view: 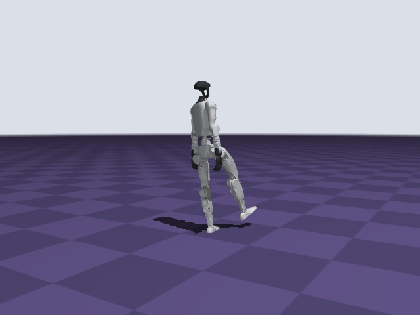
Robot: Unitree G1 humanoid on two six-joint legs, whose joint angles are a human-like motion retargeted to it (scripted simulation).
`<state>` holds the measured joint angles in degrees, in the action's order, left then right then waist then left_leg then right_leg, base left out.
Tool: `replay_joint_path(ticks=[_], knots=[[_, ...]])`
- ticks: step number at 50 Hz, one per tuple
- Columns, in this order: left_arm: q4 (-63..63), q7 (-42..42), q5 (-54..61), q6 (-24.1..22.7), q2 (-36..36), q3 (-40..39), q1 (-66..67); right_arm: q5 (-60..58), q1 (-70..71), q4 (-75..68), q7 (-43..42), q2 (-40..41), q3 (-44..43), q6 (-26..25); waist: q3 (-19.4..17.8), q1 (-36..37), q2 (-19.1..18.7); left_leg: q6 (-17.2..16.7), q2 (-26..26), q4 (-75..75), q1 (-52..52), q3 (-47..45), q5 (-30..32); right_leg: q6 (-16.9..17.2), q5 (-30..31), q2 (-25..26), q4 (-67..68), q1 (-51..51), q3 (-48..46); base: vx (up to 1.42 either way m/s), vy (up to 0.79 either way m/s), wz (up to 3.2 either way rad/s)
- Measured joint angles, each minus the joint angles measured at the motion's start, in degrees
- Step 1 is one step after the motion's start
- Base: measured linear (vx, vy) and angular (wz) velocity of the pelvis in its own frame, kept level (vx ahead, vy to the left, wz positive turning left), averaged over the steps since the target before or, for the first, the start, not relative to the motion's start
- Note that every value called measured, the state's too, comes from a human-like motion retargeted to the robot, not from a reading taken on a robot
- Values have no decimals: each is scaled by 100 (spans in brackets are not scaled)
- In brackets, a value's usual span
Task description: In place motions
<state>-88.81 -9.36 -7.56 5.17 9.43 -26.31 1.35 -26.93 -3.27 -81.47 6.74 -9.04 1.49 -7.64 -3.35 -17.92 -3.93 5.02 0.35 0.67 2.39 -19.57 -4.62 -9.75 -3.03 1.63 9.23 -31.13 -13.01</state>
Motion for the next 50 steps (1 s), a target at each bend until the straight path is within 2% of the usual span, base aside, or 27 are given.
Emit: replay_joint_path(ticks=[3,6,10,14,17,21,25,28,30,32,33,34,36,38,43,47,50], knots=[[72,-5,13,-15,9,88,-155,48,-32,-16,18,31,-30,17,-132,-178,-75,-44,179,-3,-10,194,88,-260,29,-46,-49,-481,-20,-2,-6,53],[97,-7,36,-27,9,196,-293,129,-71,-30,33,58,-67,36,-198,-308,-121,-88,324,-48,-69,398,151,-375,74,-130,14,-798,32,0,-8,57],[196,-66,22,-60,-23,298,-366,180,-91,-70,47,67,-62,39,-225,-354,-101,-123,395,-97,-97,555,192,-383,119,-190,64,-879,139,4,-8,34],[263,-85,-36,-112,-60,289,-301,170,-59,-69,48,61,-23,34,-174,-244,42,-148,312,-110,-45,537,188,-239,108,-260,128,-506,32,6,-6,3],[202,-52,-63,-123,-85,193,-204,158,-7,-20,46,63,0,42,-59,-134,166,-161,194,-90,-41,482,179,-21,148,-329,344,-106,-46,1,-1,-7],[-36,-3,-52,-98,-103,-5,-45,139,101,100,61,69,40,71,197,137,325,-178,2,-21,-108,252,163,437,287,-393,853,448,31,-2,-1,-47],[-265,55,-25,-36,-129,-190,175,125,219,262,77,77,137,100,397,334,353,-220,-52,3,-196,62,125,912,471,-404,1111,1250,-101,-9,2,-43],[-322,112,-10,-28,-223,-256,433,95,197,416,37,104,232,154,572,449,274,-260,-23,-20,-278,-63,68,1209,748,-276,765,2076,-143,-16,4,-47],[-386,87,-35,7,-156,-334,477,83,320,528,157,117,264,154,619,622,420,-271,-161,2,-267,-273,22,1558,441,-344,820,2445,-51,-20,7,-70],[-414,82,-60,24,-150,-371,570,69,316,609,195,139,308,187,711,685,481,-295,-258,9,-260,-353,-14,1375,61,-459,316,2784,-610,-18,9,-38],[-419,76,-76,34,-145,-390,619,56,304,635,225,148,328,199,740,720,521,-313,-308,23,-216,-390,-30,1153,66,-494,-5,2870,-800,-12,10,-37],[-425,76,-82,47,-139,-412,652,31,299,646,263,156,344,204,775,792,569,-329,-356,48,-179,-466,-34,1099,105,-496,-212,2919,-656,-9,11,-52],[-434,106,-64,71,-155,-450,652,-35,322,640,333,164,338,197,840,988,601,-354,-380,91,-170,-644,-26,1154,236,-495,-438,2915,-247,-25,10,-63],[-401,172,16,55,-230,-486,593,-88,376,636,343,162,308,181,881,973,552,-367,-348,85,-265,-618,2,1153,332,-545,-596,2900,-559,-41,7,-3],[-172,-42,278,-6,-356,-331,468,-124,463,706,361,127,390,200,793,745,372,-381,-199,82,-396,-611,97,1078,200,-380,-521,2742,-299,-35,1,4],[-50,-23,64,23,-339,-112,191,-51,420,597,306,81,294,200,707,559,303,-400,-137,67,-448,-489,168,1040,167,-323,-609,2804,-432,-27,7,29],[200,-36,-111,-23,-341,142,125,8,294,309,256,14,185,130,793,604,305,-427,-128,53,-485,-440,191,1010,152,-318,-656,2802,-448,-9,5,15]])
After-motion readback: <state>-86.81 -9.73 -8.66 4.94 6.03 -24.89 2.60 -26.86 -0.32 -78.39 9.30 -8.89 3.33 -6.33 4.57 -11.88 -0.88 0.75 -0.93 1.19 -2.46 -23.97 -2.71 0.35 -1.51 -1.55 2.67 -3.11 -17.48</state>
